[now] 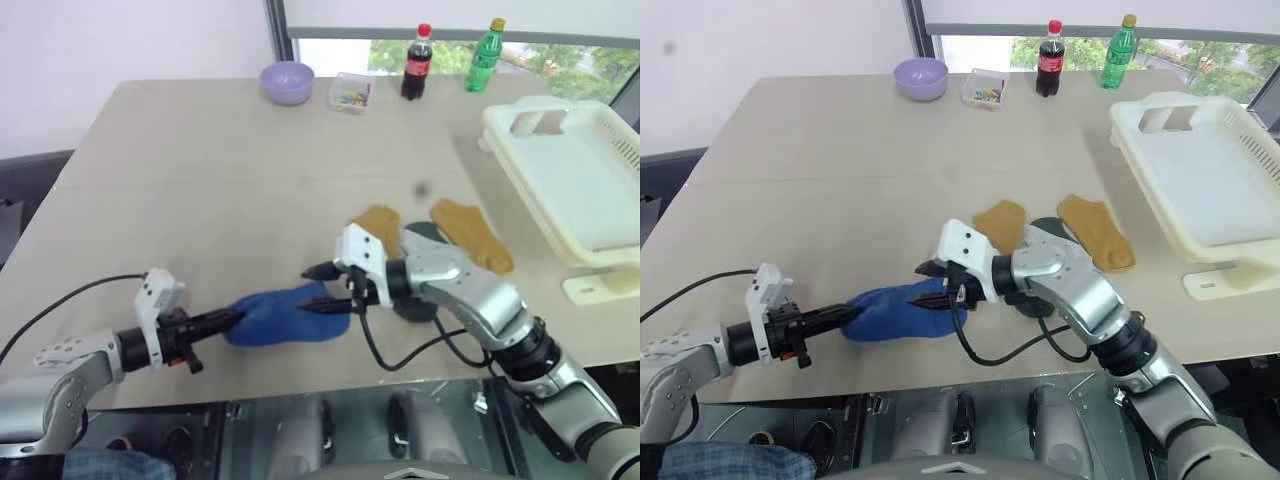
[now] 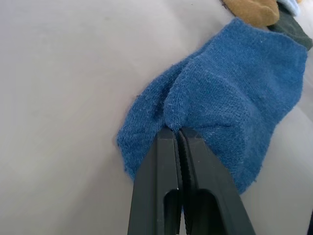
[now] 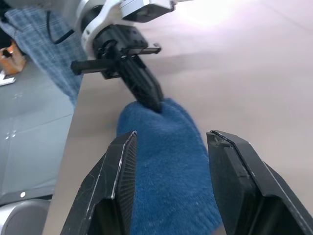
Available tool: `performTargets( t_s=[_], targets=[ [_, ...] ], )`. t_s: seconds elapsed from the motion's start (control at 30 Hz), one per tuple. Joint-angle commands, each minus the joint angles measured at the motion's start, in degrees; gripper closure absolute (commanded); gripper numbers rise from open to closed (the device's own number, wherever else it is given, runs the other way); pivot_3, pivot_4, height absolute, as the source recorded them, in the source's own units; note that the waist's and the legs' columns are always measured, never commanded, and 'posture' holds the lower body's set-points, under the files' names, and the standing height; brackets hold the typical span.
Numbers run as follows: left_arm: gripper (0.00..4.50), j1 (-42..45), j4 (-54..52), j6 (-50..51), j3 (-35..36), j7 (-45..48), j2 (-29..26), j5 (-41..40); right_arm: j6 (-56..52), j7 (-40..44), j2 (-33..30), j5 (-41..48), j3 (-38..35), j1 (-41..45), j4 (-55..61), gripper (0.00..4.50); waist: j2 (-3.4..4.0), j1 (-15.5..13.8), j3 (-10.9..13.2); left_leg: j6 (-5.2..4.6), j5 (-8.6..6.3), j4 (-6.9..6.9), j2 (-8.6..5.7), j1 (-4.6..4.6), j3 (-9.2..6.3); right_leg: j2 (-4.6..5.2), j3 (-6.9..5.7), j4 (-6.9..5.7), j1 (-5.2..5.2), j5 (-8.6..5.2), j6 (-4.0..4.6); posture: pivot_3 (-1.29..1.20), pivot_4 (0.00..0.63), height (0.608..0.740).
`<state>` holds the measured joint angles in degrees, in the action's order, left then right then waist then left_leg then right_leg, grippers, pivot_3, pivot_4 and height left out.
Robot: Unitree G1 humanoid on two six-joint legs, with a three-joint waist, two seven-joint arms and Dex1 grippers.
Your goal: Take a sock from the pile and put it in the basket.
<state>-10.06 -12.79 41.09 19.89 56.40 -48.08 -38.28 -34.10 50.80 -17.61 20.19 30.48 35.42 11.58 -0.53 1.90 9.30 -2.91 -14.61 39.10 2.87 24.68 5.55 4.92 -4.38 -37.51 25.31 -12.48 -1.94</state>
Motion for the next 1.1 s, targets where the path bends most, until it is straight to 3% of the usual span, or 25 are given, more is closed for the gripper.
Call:
performTargets(
  t_s=[0.03, 0.07, 0.13, 0.23, 0.37, 0.57, 0.83, 1.1],
  targets=[
    [4.5, 0.33, 0.05, -0.48, -0.19, 0.28, 0.07, 0.17, 3.98, 2.27, 1.47, -2.06, 1.41, 0.46, -2.59, 2.21, 0.0, 0.0, 0.0, 0.0, 0.0, 0.0, 0.0, 0.0, 0.0, 0.0, 0.0, -0.01, 0.0, 0.0, 0.0, 0.0, 0.15, 0.733],
    [3.85, 0.55, -0.02, -0.6, -0.3, 0.29, 0.11, 0.17, 4.92, 2.31, 1.99, -2.84, 1.78, 0.05, -3.91, 2.13, 0.0, 0.0, 0.0, 0.0, 0.0, 0.01, 0.0, 0.01, 0.01, 0.01, 0.0, -0.01, 0.0, 0.0, 0.0, 0.0, 0.15, 0.733],
    [3.19, 1.08, 0.01, -0.78, -0.33, 0.0, 0.4, 0.12, 6.86, 1.87, 2.53, -5.04, 2.53, -0.5, -6.92, 2.13, 0.0, -0.01, 0.0, 0.01, 0.0, 0.01, 0.0, 0.01, 0.0, 0.02, 0.0, -0.02, 0.0, 0.0, 0.0, 0.0, 0.15, 0.733],
    [1.75, 0.91, 0.06, -1.1, -0.26, 0.44, 0.35, 0.21, 10.68, 1.34, 2.8, -8.71, 3.48, -1.08, -10.09, 2.13, 0.0, 0.01, 0.0, 0.02, 0.01, 0.02, 0.0, -0.02, 0.01, 0.02, 0.0, -0.07, 0.0, 0.0, 0.01, 0.0, 0.15, 0.733],
    [0.17, 2.71, 2.33, -1.8, 0.06, -2.18, 1.31, 1.5, 12.42, 2.13, 2.58, -11.66, 4.5, -1.76, -11.84, 2.13, -0.01, -0.04, -0.01, 0.06, 0.03, 0.03, -0.01, -0.05, 0.0, 0.03, 0.02, -0.13, 0.0, 0.0, 0.01, 0.0, 0.15, 0.733],
    [0.04, 3.36, 3.79, 4.04, -1.65, 0.16, -0.79, -0.97, 14.03, 2.61, 3.37, -14.47, 4.81, -2.15, -14.02, 2.13, -0.01, 0.19, -0.01, 0.15, 0.09, 0.03, 0.03, -0.14, 0.01, 0.0, 0.03, -0.23, -0.01, -0.02, 0.03, 0.0, 0.15, 0.733],
    [0.04, 11.25, 10.4, 11.09, -6.06, 2.0, 1.94, -4.42, 15.69, 2.76, 4.03, -17.42, 4.62, -2.11, -16.85, 2.13, 0.05, -0.22, -0.05, 0.06, 0.01, -0.04, 0.02, -0.91, 0.03, 0.01, 0.05, -0.18, -0.67, -0.14, 0.13, 0.0, 0.15, 0.733],
    [0.04, 13.03, 14.41, 17.65, -12.17, 8.71, 0.34, -5.52, 16.19, 2.46, 4.12, -18.78, 3.48, -2.12, -17.53, 2.13, 0.26, -0.05, -0.27, 0.14, 0.06, -0.03, 0.02, -0.96, 0.06, 0.03, 0.09, -0.21, -0.72, -0.11, 0.13, 0.0, 0.15, 0.733]
  ],
)
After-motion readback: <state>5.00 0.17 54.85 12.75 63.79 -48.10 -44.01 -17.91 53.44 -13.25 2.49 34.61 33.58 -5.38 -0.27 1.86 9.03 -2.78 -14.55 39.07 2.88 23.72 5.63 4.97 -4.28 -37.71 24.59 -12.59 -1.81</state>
